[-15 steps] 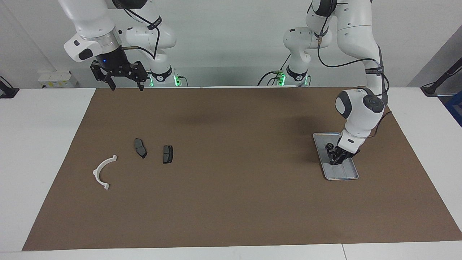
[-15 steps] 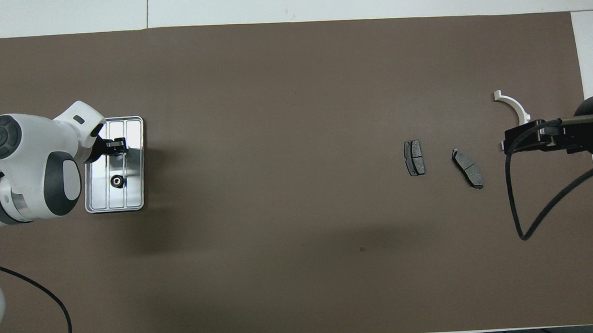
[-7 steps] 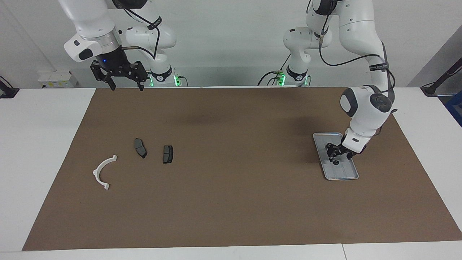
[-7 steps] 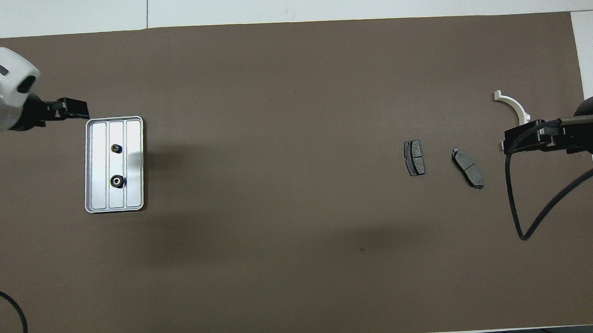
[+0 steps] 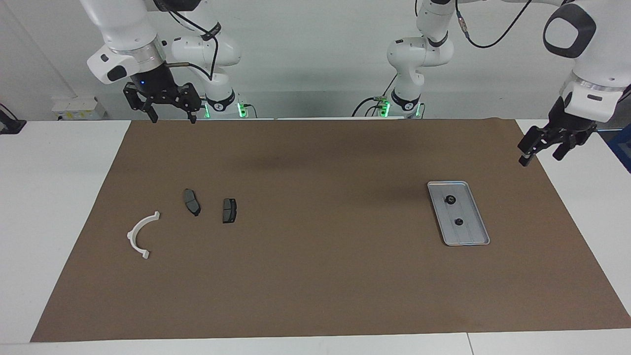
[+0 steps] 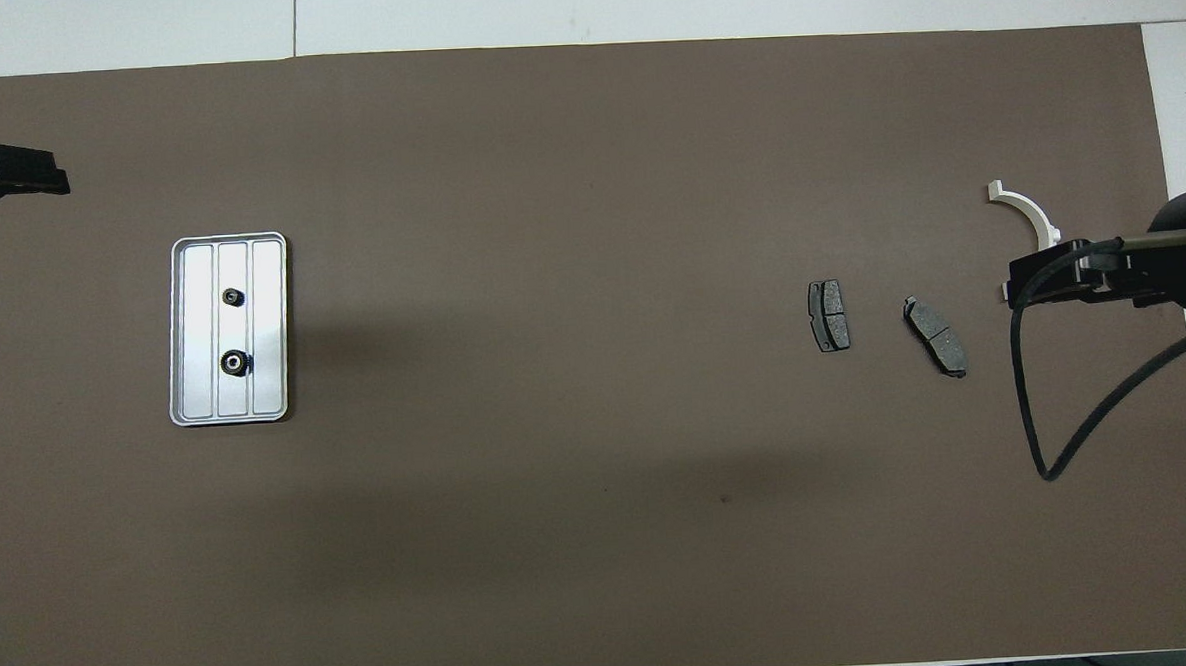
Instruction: Pick bearing gear from pile to tray
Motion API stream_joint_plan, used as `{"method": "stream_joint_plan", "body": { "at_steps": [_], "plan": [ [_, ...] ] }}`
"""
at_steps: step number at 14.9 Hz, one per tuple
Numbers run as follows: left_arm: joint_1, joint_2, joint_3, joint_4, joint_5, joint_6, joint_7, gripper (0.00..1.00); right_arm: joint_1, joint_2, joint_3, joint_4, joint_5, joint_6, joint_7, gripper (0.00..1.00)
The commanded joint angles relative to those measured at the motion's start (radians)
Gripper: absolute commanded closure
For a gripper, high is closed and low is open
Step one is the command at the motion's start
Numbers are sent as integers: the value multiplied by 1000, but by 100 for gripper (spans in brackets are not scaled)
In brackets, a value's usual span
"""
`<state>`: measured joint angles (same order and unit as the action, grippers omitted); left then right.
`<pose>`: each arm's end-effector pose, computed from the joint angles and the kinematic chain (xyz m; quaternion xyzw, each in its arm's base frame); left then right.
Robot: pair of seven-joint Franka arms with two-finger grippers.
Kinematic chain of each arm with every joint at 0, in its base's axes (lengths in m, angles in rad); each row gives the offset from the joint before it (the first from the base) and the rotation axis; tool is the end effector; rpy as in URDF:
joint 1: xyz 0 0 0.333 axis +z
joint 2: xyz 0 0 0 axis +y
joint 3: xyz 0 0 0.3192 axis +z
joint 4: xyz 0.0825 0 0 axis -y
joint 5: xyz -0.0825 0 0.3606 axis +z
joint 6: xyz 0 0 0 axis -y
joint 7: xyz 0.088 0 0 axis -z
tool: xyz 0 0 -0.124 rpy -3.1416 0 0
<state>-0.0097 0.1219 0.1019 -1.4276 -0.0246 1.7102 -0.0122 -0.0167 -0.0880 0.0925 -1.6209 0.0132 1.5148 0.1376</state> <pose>0.5841 0.0472 0.6220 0.9954 0.0519 0.0808 0.0029 0.4955 0.0416 0.6285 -0.9995 0.0308 0.0095 0.0015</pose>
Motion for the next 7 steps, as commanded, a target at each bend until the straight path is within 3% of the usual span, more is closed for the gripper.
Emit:
{"method": "stream_joint_plan", "body": {
  "at_steps": [1, 7],
  "plan": [
    [-7, -7, -1, -37, -2, -23, 6, 0, -6, -16, -2, -13, 5, 22, 10, 0],
    [-16, -11, -5, -62, 0, -55, 4, 0, -6, -16, -2, -13, 5, 22, 10, 0]
  ]
}}
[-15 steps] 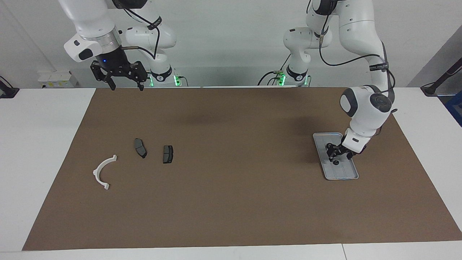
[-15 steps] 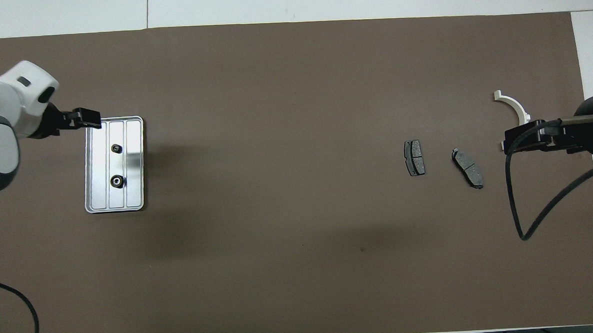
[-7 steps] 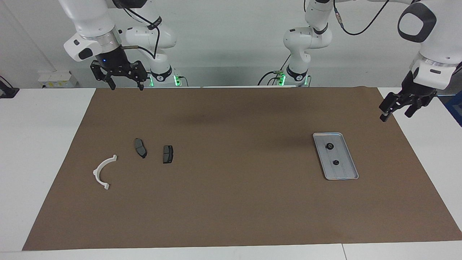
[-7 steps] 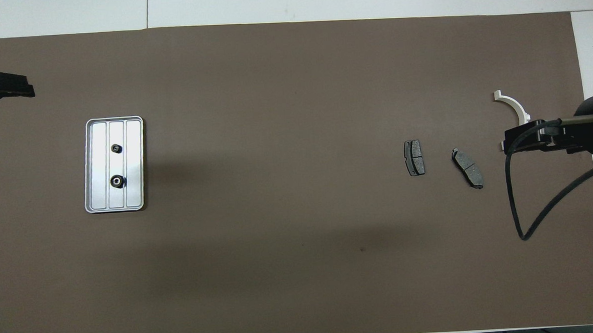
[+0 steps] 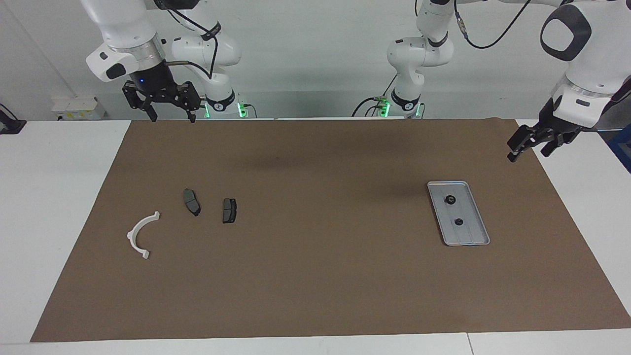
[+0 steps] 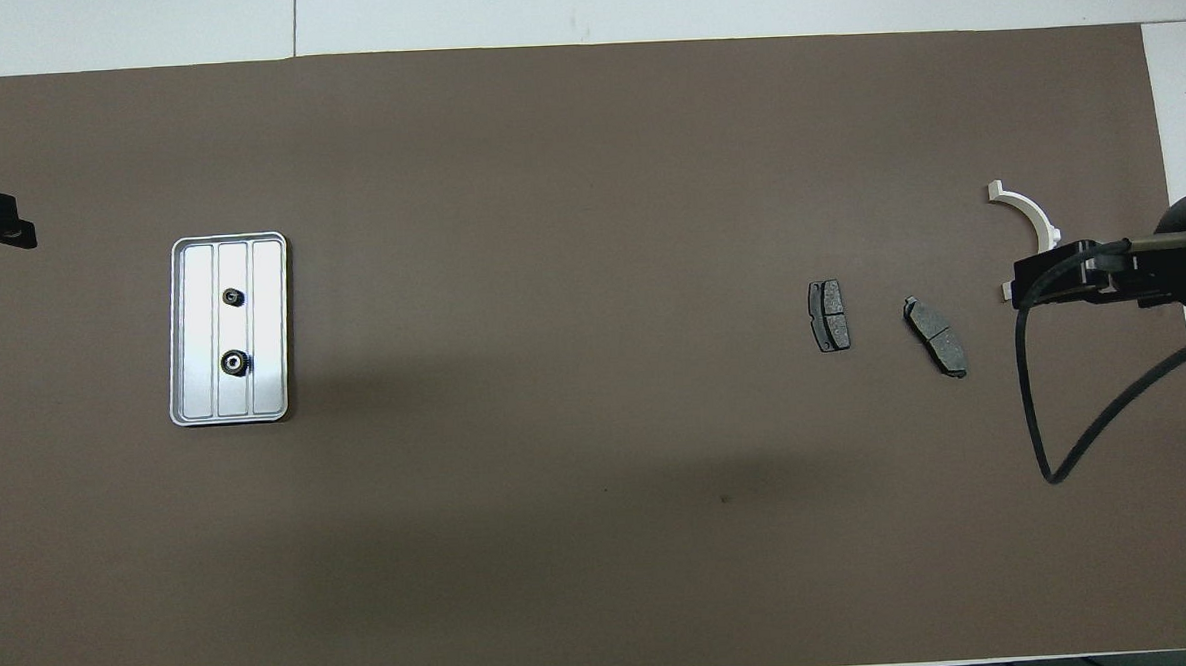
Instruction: Pick bearing gear from pile to tray
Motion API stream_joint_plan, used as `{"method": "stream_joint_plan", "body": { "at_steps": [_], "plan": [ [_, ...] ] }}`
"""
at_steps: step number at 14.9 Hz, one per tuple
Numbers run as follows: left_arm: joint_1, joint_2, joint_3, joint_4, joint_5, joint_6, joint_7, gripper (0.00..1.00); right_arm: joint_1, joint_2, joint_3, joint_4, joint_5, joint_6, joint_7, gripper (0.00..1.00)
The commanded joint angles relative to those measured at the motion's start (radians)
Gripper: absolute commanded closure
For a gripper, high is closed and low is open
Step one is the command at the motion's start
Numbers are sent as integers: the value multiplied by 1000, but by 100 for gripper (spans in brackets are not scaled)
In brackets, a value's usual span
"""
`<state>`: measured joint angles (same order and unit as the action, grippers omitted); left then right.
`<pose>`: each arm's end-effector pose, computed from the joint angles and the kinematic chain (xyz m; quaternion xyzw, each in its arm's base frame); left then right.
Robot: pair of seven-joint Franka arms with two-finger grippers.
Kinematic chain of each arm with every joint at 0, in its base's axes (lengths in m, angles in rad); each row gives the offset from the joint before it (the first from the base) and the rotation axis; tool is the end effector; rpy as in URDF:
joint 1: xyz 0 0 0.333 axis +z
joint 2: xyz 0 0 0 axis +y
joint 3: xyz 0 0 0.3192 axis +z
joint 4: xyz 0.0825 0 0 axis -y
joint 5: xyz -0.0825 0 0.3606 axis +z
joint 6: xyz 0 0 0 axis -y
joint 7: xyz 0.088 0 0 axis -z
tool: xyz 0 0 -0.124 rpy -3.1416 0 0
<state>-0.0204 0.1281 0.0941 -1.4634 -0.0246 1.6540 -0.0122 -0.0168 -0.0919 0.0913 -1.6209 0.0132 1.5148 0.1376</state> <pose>0.5792 0.0363 0.5961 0.9986 0.0430 0.0317 0.0053 0.4944 0.0409 0.6305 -0.9995 0.0314 0.0075 0.0016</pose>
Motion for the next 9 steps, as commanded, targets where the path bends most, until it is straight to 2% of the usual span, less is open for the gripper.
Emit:
{"method": "stream_joint_plan", "body": {
  "at_steps": [1, 4, 9],
  "plan": [
    [-6, -16, 3, -25, -1, 19, 4, 0, -6, -12, -1, -13, 5, 22, 10, 0],
    [8, -21, 9, -25, -12, 49, -23, 0, -6, -12, -1, -13, 5, 22, 10, 0],
    [10, -44, 7, -28, 2, -55, -31, 0, -6, -12, -2, -13, 5, 22, 10, 0]
  ]
}}
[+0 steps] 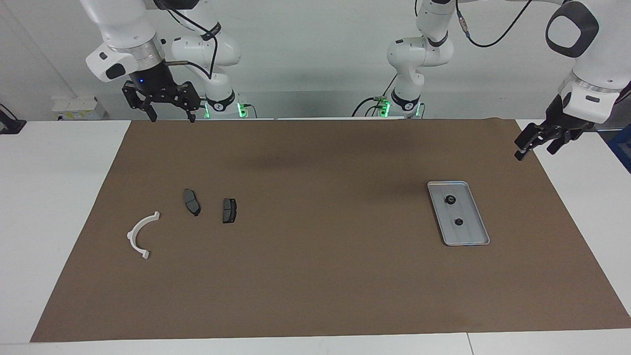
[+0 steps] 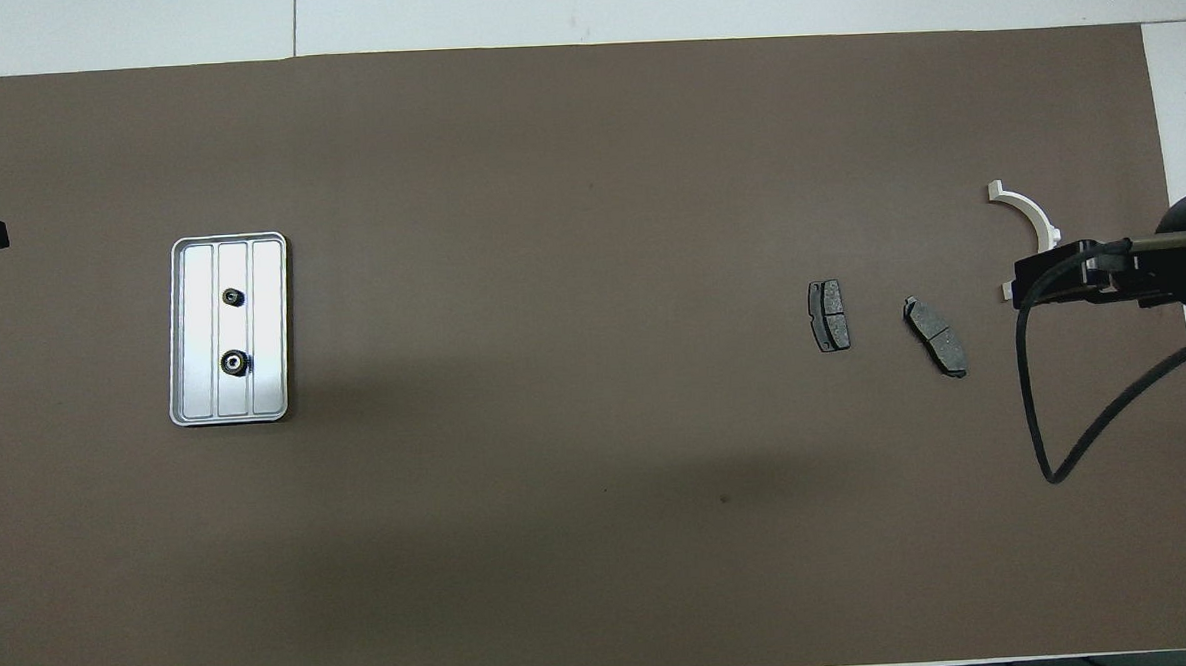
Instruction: Pick bearing gear from pile to tray
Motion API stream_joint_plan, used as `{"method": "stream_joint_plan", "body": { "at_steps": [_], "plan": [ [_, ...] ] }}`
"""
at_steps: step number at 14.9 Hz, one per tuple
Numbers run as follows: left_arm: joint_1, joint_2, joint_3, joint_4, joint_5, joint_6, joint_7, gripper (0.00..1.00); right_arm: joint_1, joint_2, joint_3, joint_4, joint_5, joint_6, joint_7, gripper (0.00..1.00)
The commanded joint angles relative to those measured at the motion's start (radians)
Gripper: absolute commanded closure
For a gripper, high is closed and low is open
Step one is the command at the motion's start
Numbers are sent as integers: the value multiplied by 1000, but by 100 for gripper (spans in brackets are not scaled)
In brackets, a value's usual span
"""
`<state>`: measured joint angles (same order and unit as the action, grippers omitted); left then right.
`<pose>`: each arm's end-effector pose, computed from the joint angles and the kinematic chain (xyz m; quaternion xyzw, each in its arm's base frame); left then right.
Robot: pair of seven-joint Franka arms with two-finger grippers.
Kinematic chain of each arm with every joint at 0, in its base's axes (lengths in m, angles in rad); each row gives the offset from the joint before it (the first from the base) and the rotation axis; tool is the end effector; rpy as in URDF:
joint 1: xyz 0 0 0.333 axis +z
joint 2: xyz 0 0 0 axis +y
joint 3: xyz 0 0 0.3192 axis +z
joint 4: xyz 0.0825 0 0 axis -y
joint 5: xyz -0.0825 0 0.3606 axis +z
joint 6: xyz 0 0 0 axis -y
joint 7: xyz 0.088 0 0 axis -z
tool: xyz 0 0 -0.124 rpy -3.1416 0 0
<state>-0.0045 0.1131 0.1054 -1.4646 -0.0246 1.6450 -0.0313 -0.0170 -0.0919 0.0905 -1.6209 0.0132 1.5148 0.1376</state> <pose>0.5729 0.0515 0.6034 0.9972 0.0660 0.0342 0.0052 0.4944 0.0404 0.6305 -0.9995 0.0319 0.0075 0.0017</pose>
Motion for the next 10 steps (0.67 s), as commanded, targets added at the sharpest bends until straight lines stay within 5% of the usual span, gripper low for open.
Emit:
{"method": "stream_joint_plan", "body": {
  "at_steps": [1, 4, 10],
  "plan": [
    [0, -35, -9, -26, 0, -63, -7, 0, -6, -12, -2, -13, 5, 22, 10, 0],
    [-2, -128, -16, -140, 0, -51, 2, 0, -8, -12, -2, -13, 5, 22, 10, 0],
    [-15, -133, -42, -137, 3, -88, 4, 0, -8, -14, -5, -10, 5, 22, 10, 0]
  ]
}}
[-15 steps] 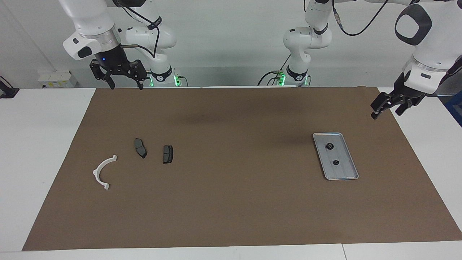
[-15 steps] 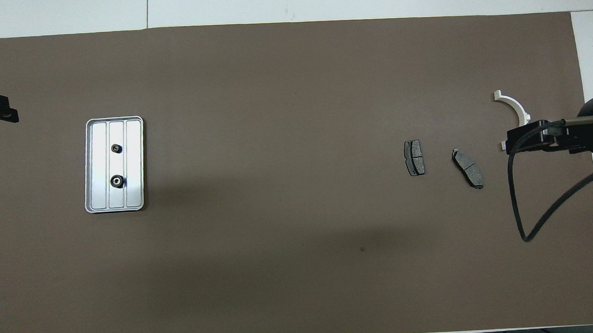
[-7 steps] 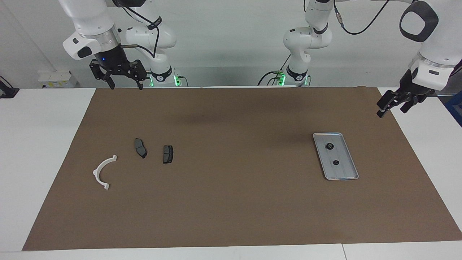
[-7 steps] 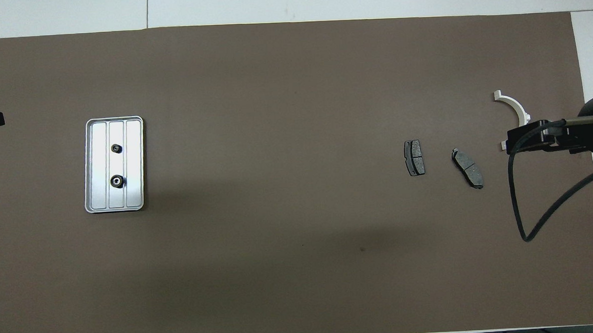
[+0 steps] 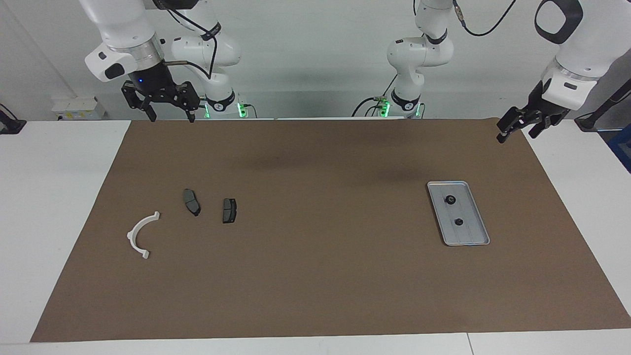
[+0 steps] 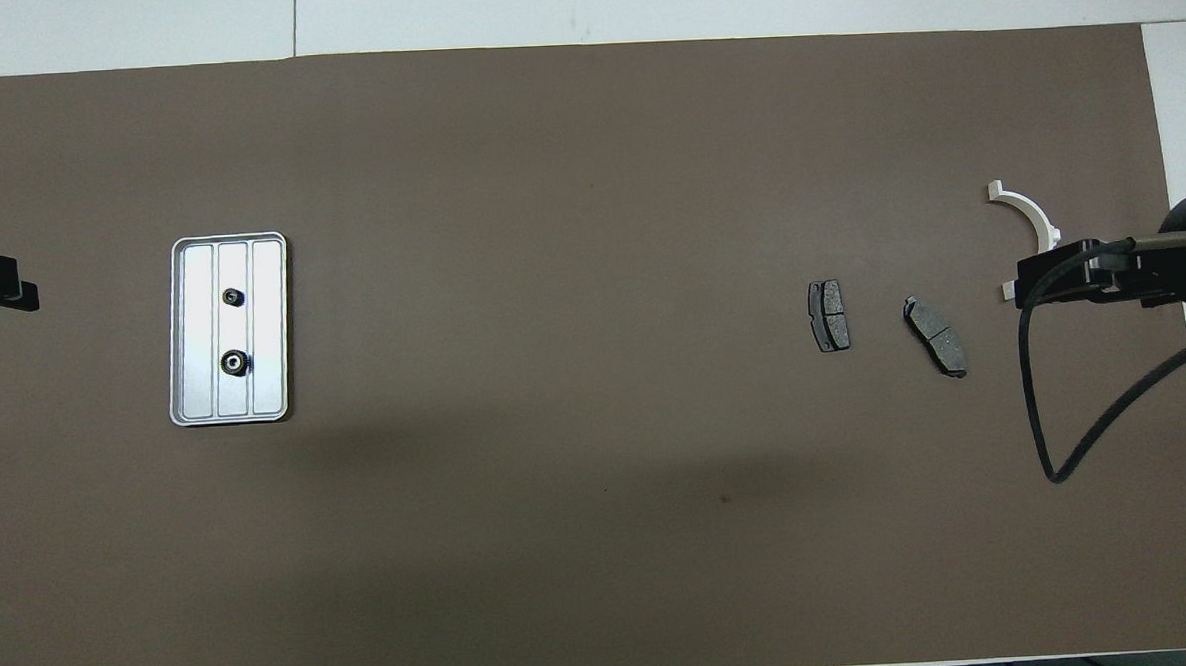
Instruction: Pick bearing gear from pile to tray
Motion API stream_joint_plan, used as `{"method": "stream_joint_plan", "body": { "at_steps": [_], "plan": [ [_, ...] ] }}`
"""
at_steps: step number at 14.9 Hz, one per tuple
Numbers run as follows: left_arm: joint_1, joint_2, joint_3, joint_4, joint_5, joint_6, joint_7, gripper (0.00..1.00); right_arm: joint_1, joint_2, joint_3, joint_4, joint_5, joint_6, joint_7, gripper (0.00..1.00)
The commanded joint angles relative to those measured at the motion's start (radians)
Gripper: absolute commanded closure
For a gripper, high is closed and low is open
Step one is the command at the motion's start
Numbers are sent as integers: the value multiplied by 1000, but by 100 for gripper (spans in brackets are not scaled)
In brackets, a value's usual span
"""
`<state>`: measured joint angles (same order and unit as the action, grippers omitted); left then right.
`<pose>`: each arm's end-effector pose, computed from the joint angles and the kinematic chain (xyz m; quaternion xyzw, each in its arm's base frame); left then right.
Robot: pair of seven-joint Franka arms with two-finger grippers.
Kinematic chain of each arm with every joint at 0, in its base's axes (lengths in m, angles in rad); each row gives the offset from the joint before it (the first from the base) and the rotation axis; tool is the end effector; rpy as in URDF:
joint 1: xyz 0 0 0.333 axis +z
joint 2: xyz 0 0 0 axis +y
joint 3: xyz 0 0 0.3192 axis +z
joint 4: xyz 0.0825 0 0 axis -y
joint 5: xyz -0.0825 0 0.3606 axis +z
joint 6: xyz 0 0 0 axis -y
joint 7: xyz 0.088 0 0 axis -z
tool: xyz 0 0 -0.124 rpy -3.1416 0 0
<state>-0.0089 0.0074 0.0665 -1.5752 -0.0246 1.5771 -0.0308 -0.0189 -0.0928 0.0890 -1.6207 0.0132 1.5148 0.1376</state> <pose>0.5330 0.0276 0.6054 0.9989 0.0443 -0.0026 0.0121 0.4943 0.0387 0.6310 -0.9994 0.0336 0.0070 0.0018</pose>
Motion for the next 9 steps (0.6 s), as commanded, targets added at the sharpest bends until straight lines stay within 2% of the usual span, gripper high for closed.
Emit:
{"method": "stream_joint_plan", "body": {
  "at_steps": [1, 9],
  "plan": [
    [-25, -27, -4, -22, 3, -31, 3, 0, -6, -13, -2, -10, 5, 22, 10, 0],
    [-29, -20, -4, -6, 2, -72, 3, 0, -4, -13, -2, -10, 5, 19, 7, 0]
  ]
}}
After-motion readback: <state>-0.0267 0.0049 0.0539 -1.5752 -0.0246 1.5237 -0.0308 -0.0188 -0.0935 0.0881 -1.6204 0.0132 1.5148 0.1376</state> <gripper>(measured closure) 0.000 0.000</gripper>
